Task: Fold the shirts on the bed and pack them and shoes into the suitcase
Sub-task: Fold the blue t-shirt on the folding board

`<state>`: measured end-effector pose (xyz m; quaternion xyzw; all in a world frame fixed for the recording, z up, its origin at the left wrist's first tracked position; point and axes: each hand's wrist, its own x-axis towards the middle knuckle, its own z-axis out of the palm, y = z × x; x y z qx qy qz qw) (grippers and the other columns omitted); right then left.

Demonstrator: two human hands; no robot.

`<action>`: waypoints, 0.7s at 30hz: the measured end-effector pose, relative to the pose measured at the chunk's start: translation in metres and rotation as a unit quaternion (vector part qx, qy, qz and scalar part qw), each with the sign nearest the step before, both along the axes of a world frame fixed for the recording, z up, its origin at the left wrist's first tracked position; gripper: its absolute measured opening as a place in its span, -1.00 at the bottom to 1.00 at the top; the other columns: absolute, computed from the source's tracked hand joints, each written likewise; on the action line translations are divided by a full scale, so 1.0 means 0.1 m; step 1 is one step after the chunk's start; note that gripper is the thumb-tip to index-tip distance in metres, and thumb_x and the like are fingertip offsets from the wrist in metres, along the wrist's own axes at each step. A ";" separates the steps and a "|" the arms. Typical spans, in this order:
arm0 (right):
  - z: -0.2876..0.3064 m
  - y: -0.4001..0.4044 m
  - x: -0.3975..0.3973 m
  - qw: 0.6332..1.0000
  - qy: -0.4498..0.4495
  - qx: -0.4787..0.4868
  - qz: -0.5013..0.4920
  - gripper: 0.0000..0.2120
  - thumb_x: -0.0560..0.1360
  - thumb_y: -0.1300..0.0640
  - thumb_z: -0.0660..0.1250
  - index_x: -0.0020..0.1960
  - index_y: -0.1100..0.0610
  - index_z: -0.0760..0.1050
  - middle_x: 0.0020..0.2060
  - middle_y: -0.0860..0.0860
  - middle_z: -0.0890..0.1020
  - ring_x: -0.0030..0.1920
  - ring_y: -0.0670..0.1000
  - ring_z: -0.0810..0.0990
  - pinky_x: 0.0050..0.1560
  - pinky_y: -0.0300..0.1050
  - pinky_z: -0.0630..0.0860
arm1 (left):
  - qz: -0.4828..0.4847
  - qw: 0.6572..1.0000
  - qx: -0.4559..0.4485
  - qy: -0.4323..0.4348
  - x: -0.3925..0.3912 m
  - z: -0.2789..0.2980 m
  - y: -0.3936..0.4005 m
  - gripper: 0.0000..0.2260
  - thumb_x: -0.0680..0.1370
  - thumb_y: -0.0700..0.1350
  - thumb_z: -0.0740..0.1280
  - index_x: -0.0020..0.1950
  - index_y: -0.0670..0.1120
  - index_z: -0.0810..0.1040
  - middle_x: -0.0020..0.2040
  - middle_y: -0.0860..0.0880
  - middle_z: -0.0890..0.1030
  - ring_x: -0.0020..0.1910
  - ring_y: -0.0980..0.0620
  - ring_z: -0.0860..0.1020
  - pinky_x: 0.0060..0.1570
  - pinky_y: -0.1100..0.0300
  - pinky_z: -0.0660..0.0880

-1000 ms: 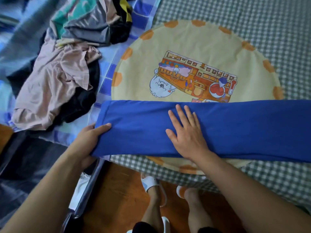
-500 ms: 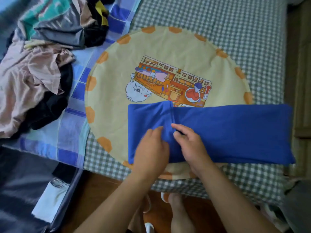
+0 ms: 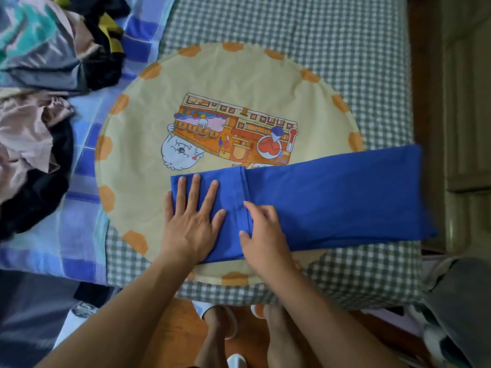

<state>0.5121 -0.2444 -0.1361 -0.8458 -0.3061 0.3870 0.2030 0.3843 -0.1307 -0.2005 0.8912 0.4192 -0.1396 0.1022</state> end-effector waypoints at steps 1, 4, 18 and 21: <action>0.04 -0.03 0.03 1.000 0.022 -0.010 0.011 -0.43 0.59 0.19 0.32 0.53 -0.12 0.28 0.33 -0.12 0.29 0.19 0.03 0.52 0.25 0.04 0.47 | 0.002 1.000 -0.002 0.011 0.02 0.00 0.00 -0.38 0.57 0.37 -0.38 0.60 0.18 -0.32 0.66 -0.02 -0.21 0.63 -0.11 -0.28 0.56 -0.20 -0.19; 0.15 -0.21 0.19 0.997 -0.001 -0.047 0.067 -0.50 0.58 0.18 0.32 0.48 -0.11 0.34 0.31 -0.12 0.28 0.15 0.05 0.55 0.22 0.03 0.49 | 0.025 0.999 -0.013 0.027 0.09 0.09 -0.03 -0.37 0.58 0.34 -0.32 0.63 0.18 -0.29 0.67 -0.02 -0.22 0.61 -0.12 -0.32 0.55 -0.24 -0.23; -0.05 -1.24 2.67 0.967 -0.097 -0.055 -0.228 -0.49 0.57 -0.13 0.35 0.42 0.11 0.41 0.30 0.09 0.46 0.25 0.14 0.51 0.25 0.09 0.48 | -0.037 0.999 -0.013 -0.031 0.78 -0.02 -0.73 -0.38 0.65 0.30 -0.18 0.67 0.09 -0.09 0.67 -0.12 -0.13 0.62 -0.19 -0.27 0.57 -0.23 -0.21; 0.05 -1.25 2.77 0.933 0.071 0.026 -0.352 -0.60 0.54 0.11 0.45 0.35 0.09 0.48 0.21 0.02 0.61 0.08 0.04 0.63 0.00 -0.04 0.55 | -0.009 0.993 -0.072 -0.092 0.78 0.11 -0.66 -0.40 0.65 0.29 -0.09 0.66 0.11 0.06 0.68 -0.06 -0.08 0.64 -0.11 -0.23 0.58 -0.13 -0.23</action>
